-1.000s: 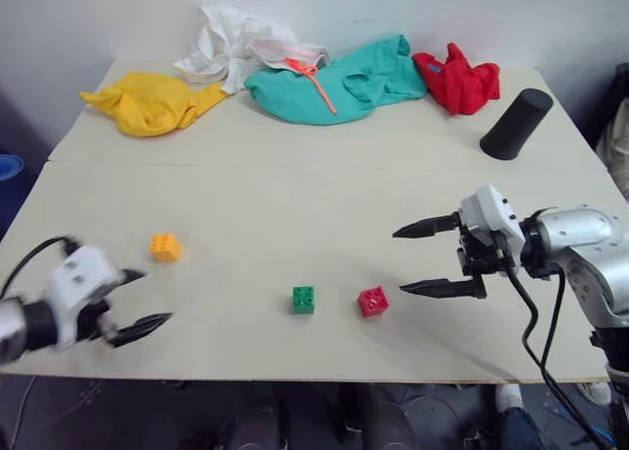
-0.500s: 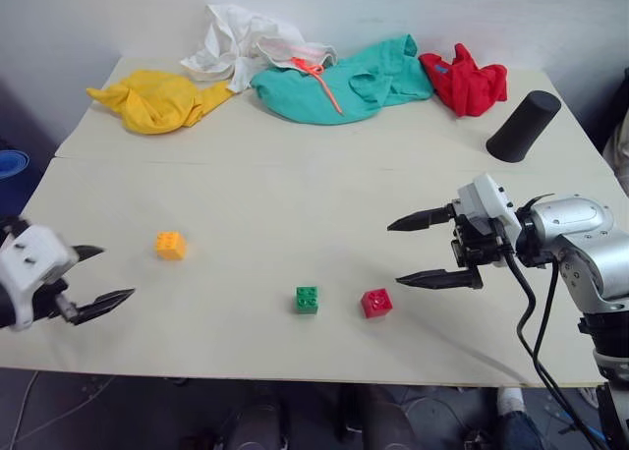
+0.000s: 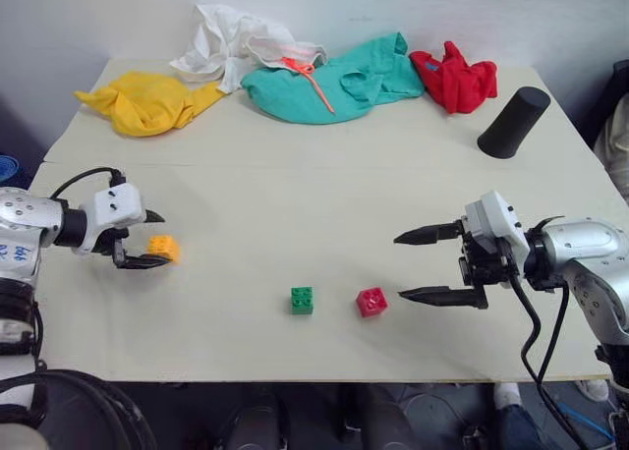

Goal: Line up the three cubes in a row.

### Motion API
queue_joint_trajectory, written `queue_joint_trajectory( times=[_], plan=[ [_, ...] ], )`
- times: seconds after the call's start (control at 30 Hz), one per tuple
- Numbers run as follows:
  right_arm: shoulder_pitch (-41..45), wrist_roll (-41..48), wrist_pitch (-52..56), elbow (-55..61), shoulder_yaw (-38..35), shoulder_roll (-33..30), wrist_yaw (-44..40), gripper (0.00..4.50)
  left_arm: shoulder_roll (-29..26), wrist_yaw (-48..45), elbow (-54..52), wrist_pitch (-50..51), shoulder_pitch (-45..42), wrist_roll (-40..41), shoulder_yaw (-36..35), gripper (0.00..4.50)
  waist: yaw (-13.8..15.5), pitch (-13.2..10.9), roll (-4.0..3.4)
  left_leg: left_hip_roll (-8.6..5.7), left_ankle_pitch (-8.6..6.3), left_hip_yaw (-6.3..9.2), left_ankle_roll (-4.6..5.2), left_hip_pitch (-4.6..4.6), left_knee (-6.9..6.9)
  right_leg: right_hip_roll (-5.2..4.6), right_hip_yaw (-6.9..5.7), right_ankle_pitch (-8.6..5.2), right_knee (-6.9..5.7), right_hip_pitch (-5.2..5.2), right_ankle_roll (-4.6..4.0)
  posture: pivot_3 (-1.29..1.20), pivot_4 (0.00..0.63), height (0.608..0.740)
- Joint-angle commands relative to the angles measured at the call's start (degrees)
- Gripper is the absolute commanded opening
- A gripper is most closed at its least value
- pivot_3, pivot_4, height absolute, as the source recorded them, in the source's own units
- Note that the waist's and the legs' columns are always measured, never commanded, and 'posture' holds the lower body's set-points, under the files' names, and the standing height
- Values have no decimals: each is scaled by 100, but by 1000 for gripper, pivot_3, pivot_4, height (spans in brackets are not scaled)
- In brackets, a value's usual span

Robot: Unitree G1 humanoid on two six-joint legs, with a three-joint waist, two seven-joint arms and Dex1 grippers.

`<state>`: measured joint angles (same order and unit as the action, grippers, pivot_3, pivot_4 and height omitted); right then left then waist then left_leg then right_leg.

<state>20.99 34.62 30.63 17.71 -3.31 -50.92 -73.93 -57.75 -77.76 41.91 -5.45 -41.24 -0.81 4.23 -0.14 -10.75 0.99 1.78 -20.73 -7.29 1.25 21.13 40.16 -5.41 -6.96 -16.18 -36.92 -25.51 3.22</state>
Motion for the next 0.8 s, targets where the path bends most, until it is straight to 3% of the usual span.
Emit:
queue_joint_trajectory(
  times=[0.03, 0.3, 0.4, 0.5, 0.63, 0.8],
  plan=[
    [-18, 166, 63, 266, -278, -103, 128, 4500, 52, -303, 508, -225, -393, -163, 183, 3817, 8, 0, 0, -1, 0, 2, 0, 3, 2, 2, -2, 0, -1, 0, 0, 0, 150, 740],
    [-69, 206, 115, 333, -315, -164, 156, 4500, 171, -792, 739, -449, -596, -157, 344, 1509, 8, 1, 2, -1, 0, 5, 2, 4, 5, -5, -3, 0, -1, 0, 0, 0, 150, 740],
    [-168, 212, 86, 361, -332, -271, 33, 4500, 122, -1047, 117, -275, -257, 79, 258, 1518, 8, 1, 2, -1, 0, 6, 2, 5, 5, -6, -3, 0, -1, 0, 0, 0, 150, 740],
    [-381, 209, 10, 408, -369, -437, -189, 4500, -21, -1120, -1645, 400, 618, 516, 125, 1518, -5, 1, 2, 0, 0, 7, 3, 4, 5, -23, 6, 0, 0, 1, 1, 0, 150, 740],
    [-679, 122, -168, 461, -384, -579, -368, 4500, -39, -633, -4056, 1737, 1631, 1112, -91, 1518, 1, 1, 2, 4, 0, 19, 2, 6, 9, -32, 44, 0, 3, 6, 1, 0, 150, 740],
    [-747, 164, -172, 503, -373, -555, -321, 4500, 151, 115, -5413, 2528, 2016, 924, 108, 1518, 22, 1, 2, 2, 0, 26, 2, 1, 17, -32, 50, 0, 4, 14, 1, 0, 150, 740]
  ],
)
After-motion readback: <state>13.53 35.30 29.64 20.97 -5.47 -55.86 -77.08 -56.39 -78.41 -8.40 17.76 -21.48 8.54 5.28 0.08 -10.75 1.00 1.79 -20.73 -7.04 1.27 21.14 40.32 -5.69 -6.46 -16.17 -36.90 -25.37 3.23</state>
